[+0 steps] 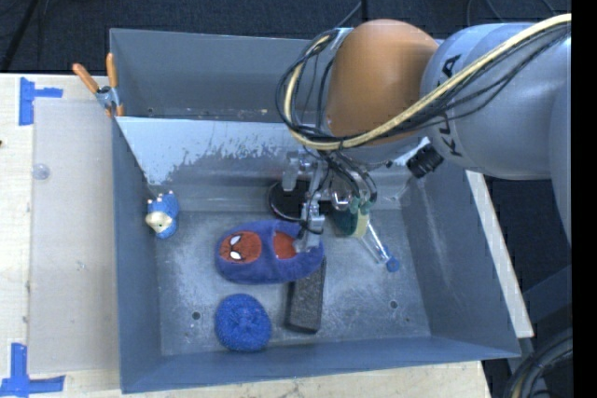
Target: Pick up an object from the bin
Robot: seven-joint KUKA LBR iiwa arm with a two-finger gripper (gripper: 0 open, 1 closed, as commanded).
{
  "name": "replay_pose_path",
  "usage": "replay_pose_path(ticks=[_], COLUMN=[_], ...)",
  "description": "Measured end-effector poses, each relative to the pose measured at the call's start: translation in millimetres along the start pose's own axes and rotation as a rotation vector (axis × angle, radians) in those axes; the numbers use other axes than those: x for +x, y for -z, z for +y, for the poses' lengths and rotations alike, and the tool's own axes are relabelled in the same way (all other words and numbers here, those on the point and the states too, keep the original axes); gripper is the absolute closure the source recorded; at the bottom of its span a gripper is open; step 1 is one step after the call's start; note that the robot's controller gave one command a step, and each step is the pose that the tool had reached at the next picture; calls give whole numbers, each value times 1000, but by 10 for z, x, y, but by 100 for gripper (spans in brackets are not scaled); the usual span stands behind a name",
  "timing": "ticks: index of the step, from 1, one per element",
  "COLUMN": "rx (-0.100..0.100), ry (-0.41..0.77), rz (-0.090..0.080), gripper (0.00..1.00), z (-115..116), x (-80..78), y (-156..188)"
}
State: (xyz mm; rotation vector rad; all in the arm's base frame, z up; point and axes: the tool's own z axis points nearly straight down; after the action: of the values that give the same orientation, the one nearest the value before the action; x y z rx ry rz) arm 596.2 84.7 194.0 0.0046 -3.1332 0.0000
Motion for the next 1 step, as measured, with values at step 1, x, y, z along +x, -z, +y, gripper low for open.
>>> replay_pose_path(ticks=[1], rx=[-1], ry=[-2], rz=[-7], gripper=[0], z=[-4], x=[-13], y=[51])
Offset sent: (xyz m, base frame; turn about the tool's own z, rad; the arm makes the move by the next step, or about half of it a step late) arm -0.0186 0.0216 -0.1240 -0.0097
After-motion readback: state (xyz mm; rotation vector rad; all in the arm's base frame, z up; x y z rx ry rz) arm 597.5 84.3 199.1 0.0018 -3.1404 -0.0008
